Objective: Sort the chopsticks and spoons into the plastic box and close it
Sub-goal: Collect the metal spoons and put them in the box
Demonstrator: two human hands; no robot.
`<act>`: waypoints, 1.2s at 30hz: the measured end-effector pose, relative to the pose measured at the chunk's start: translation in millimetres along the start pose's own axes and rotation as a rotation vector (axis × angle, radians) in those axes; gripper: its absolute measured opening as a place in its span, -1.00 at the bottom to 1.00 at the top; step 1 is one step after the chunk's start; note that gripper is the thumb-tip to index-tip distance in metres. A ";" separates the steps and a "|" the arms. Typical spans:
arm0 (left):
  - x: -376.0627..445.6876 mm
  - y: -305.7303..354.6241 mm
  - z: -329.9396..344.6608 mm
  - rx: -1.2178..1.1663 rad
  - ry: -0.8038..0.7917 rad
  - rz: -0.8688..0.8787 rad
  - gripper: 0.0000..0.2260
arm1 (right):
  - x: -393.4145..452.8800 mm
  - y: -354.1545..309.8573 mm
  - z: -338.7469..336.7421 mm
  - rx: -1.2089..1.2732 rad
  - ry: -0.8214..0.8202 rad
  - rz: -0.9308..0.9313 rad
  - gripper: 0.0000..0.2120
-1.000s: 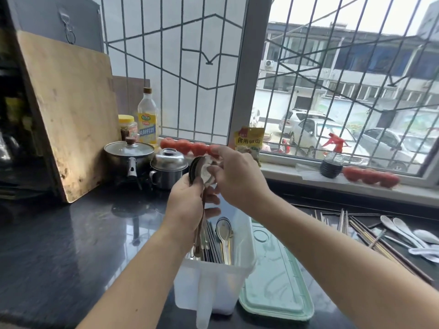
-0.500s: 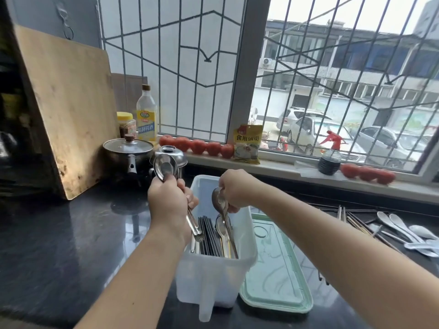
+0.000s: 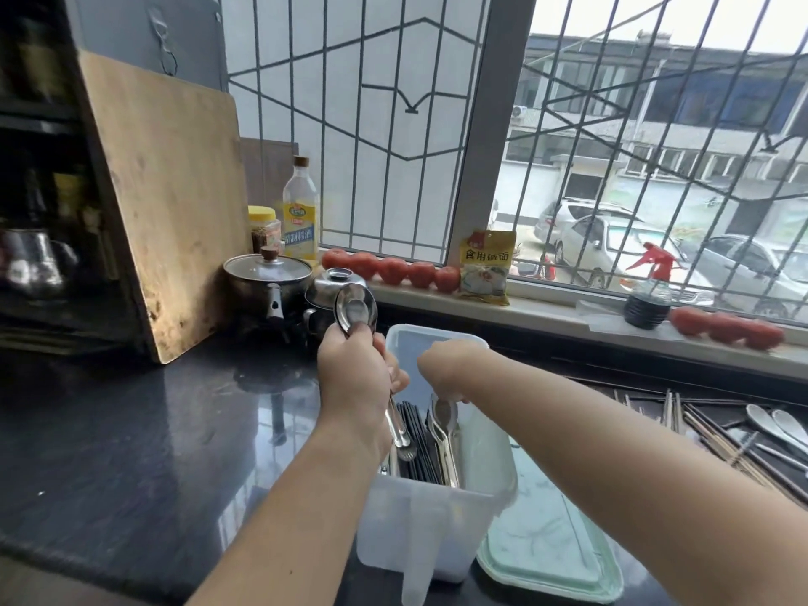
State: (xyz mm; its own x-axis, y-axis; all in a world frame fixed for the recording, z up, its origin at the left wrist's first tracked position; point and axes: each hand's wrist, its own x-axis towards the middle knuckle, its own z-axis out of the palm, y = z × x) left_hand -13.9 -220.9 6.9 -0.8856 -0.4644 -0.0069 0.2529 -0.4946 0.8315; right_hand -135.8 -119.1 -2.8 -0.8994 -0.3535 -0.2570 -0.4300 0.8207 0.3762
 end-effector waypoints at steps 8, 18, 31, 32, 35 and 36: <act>-3.8 -0.3 -0.3 0.043 -0.062 -0.014 -0.79 | 8.5 -6.6 9.6 -0.135 0.038 -0.072 -0.89; -5.8 -1.4 2.8 0.127 -0.139 -0.025 -0.83 | -44.7 19.5 -19.0 0.859 0.570 0.048 -0.76; -10.7 -0.1 8.8 0.202 -0.287 -0.079 -0.81 | -90.9 10.3 -37.4 1.088 0.743 -0.043 -0.89; -10.7 0.1 8.9 0.194 -0.281 -0.081 -0.80 | -91.3 10.3 -38.7 1.073 0.744 -0.032 -0.91; -11.3 -1.4 9.7 0.226 -0.289 -0.067 -0.80 | -91.8 9.0 -41.6 1.034 0.724 -0.001 -0.90; -12.2 -2.0 9.9 0.242 -0.287 -0.055 -0.79 | -92.2 9.3 -42.2 1.022 0.713 0.001 -0.89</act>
State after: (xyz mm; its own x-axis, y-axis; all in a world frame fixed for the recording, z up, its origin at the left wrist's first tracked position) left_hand -7.5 -206.9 10.9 -0.9771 -0.2003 0.0722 0.1330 -0.3097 0.9415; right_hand -60.2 -97.9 62.0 -0.8789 -0.2545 0.4034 -0.4590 0.6811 -0.5705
